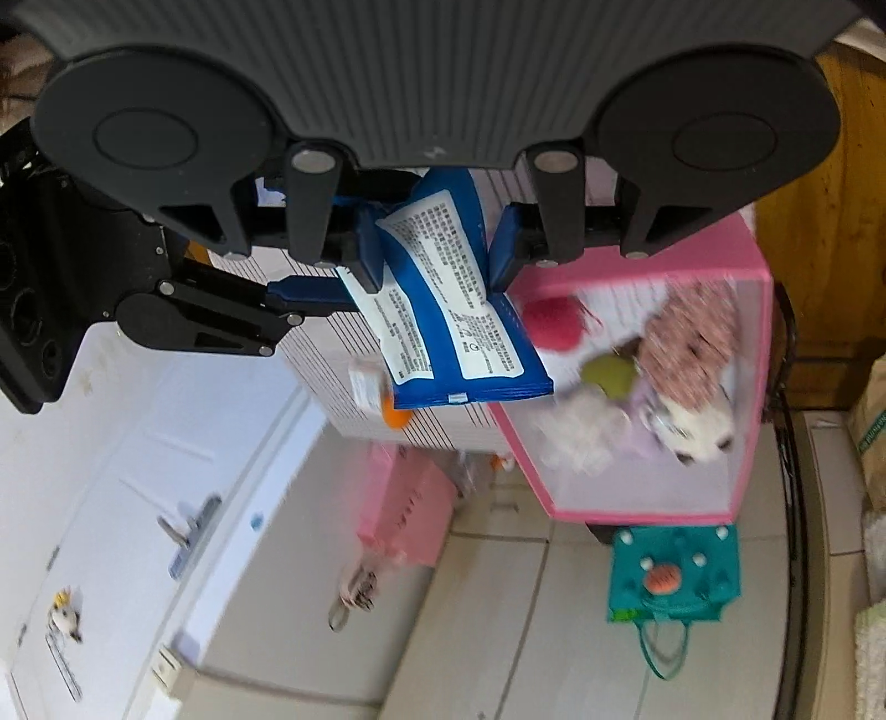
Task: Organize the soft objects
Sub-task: 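Lift the blue wipes packet with both grippers and carry it over the shoebox, then open both grippers to drop the wipes packet into the shoebox, then move both open grippers back toward the orange sponge and white box, then close the left gripper on the orange sponge while the right gripper grasps the white box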
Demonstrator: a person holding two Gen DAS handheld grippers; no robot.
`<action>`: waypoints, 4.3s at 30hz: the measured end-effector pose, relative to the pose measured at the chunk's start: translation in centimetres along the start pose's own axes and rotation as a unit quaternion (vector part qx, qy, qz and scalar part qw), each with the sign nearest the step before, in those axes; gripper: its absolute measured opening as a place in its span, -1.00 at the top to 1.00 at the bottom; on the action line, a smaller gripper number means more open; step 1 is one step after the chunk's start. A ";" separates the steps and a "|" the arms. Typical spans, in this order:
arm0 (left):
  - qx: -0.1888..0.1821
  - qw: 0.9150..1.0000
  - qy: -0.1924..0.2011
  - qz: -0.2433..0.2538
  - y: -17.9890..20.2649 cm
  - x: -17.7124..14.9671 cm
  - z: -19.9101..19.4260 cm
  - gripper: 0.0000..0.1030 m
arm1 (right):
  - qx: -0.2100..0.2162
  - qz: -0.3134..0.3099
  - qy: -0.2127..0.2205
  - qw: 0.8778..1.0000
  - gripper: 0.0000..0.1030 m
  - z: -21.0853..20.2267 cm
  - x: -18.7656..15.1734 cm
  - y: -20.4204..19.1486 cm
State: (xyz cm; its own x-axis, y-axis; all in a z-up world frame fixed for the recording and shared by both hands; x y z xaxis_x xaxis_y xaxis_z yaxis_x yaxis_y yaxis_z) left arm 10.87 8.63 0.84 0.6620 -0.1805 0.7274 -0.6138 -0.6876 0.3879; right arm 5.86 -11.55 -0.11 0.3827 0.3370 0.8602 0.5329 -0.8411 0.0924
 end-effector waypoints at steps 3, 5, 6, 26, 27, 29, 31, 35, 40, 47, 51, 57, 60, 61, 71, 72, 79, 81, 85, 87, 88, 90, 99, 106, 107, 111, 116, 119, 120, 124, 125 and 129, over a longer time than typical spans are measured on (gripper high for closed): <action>0.012 1.000 0.021 -0.001 -1.4 1.6 -0.2 0.24 | 0.008 0.003 0.013 1.000 -0.09 1.6 1.4 0.9; 0.025 0.999 0.039 -0.007 -2.2 2.8 -0.1 0.24 | 0.015 0.005 0.020 1.000 -0.09 2.9 2.5 1.8; 0.033 0.998 0.052 -0.005 -2.3 3.3 0.1 0.24 | 0.016 0.008 0.024 1.000 -0.09 3.4 3.1 2.3; 0.104 0.992 0.041 -0.066 -11.2 4.8 8.1 0.25 | 0.070 0.047 -0.089 0.992 -0.09 16.7 4.1 7.4; 0.108 0.991 0.039 -0.066 -11.3 4.7 8.2 0.24 | 0.076 0.047 -0.092 0.992 -0.09 16.8 3.9 7.4; 0.117 0.991 0.035 -0.058 -11.4 4.5 8.4 0.23 | 0.094 0.052 -0.101 0.989 -0.09 17.4 3.6 7.8; 0.133 0.990 0.034 -0.045 -11.5 4.2 8.6 0.23 | 0.106 0.058 -0.106 0.987 -0.10 17.8 3.3 8.1; 0.171 0.984 0.040 -0.022 -11.2 3.9 8.6 0.23 | 0.095 0.046 -0.117 0.987 -0.09 18.7 2.7 7.8; 0.173 0.983 0.055 -0.022 -11.2 3.7 7.1 0.19 | 0.054 0.015 -0.117 0.992 -0.10 17.3 2.3 7.5; 0.176 0.982 0.064 0.008 -8.6 3.2 5.0 0.15 | 0.050 0.042 -0.074 0.995 -0.18 12.8 2.6 8.6; 0.158 0.986 0.056 0.025 -6.7 3.1 4.0 0.13 | 0.044 0.060 -0.061 0.995 -0.18 10.5 3.1 9.3; 0.156 0.983 0.058 0.075 -2.2 2.4 2.4 0.10 | 0.035 0.055 -0.050 0.997 -0.18 6.4 3.0 9.1; 0.145 0.984 0.053 0.091 -0.3 1.8 1.7 0.07 | 0.034 0.048 -0.044 0.997 -0.18 3.9 2.7 8.6; 0.137 0.985 0.049 0.094 0.3 1.6 1.5 0.06 | 0.034 0.048 -0.044 0.997 -0.18 3.1 2.6 8.4; 0.077 0.989 -0.021 0.124 5.4 -0.7 2.2 0.04 | 0.003 0.031 -0.052 0.998 -0.20 -3.9 -0.8 7.7; 0.073 0.989 -0.026 0.126 5.8 -1.0 2.4 0.04 | -0.002 0.030 -0.053 0.998 -0.20 -4.4 -1.2 7.7; 0.049 0.986 -0.055 0.149 8.4 -1.8 4.9 0.03 | -0.026 0.046 -0.060 0.997 -0.22 -6.8 -4.6 9.0; 0.043 0.984 -0.065 0.157 9.0 -1.9 5.8 0.03 | -0.028 0.054 -0.064 0.996 -0.23 -7.1 -5.6 9.6; 0.029 0.982 -0.092 0.160 9.8 -2.1 8.4 0.00 | -0.030 0.071 -0.075 0.994 -0.26 -7.2 -7.6 11.1; 0.023 0.980 -0.109 0.163 10.0 -2.3 9.8 0.00 | -0.031 0.082 -0.081 0.993 -0.27 -7.0 -8.5 12.0; 0.021 0.979 -0.118 0.164 10.2 -2.4 10.6 0.00 | -0.033 0.087 -0.084 0.992 -0.27 -6.9 -9.1 12.4; 0.016 0.978 -0.129 0.165 10.3 -2.4 11.9 0.00 | -0.039 0.099 -0.091 0.990 -0.28 -6.6 -10.1 13.3; 0.001 0.982 -0.099 0.160 10.5 -0.8 15.4 -0.20 | -0.097 0.137 -0.113 0.979 -0.43 -4.0 -13.6 17.0; -0.007 0.988 -0.073 0.132 9.7 0.9 18.8 -0.26 | -0.119 0.144 -0.078 0.979 -0.56 -1.7 -15.2 19.4; -0.015 0.989 -0.070 0.126 9.5 1.2 19.2 -0.28 | -0.121 0.141 -0.068 0.980 -0.56 -1.3 -15.4 19.8; -0.056 0.994 -0.052 0.081 8.8 3.1 20.0 -0.54 | -0.133 0.129 -0.045 0.982 -0.57 0.2 -16.1 20.8; -0.032 0.997 -0.029 0.066 8.3 4.5 22.1 -0.61 | -0.134 0.135 -0.025 0.982 -0.57 0.9 -15.8 22.2; -0.010 0.998 -0.019 0.058 7.9 5.0 24.1 -0.67 | -0.153 0.125 -0.025 0.980 -0.57 1.8 -15.4 22.7; -0.004 0.998 -0.017 0.055 7.7 5.2 24.9 -0.67 | -0.158 0.120 -0.032 0.980 -0.59 2.2 -15.3 22.8; 0.014 0.999 -0.017 0.025 6.7 6.1 28.1 -0.67 | -0.173 0.103 -0.048 0.978 -0.63 4.3 -14.9 23.8; 0.019 1.000 -0.018 0.015 6.4 6.3 28.9 -0.67 | -0.175 0.104 -0.051 0.978 -0.63 4.7 -14.9 24.1; 0.024 0.999 -0.032 -0.024 5.2 7.2 31.8 -0.64 | -0.183 0.117 -0.060 0.974 -0.69 6.7 -14.8 25.4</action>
State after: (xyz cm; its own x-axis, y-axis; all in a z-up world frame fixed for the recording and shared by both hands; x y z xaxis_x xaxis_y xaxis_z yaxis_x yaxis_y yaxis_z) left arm 26.14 -18.58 -9.94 0.7165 -0.1903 0.6711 -0.5611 -0.7287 0.3925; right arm 18.76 -35.06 -13.88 0.5594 0.1461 0.8159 0.1241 -0.9880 0.0919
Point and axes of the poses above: each gripper's, at about its wrist camera, not at the fingertips, and z roughly the way its jaws point, y to its right, x to its top, the point moved 1 cm from there along z, roughly the way its jaws point, and after that the axes turned 6 degrees about -x, right-handed, at the moved point
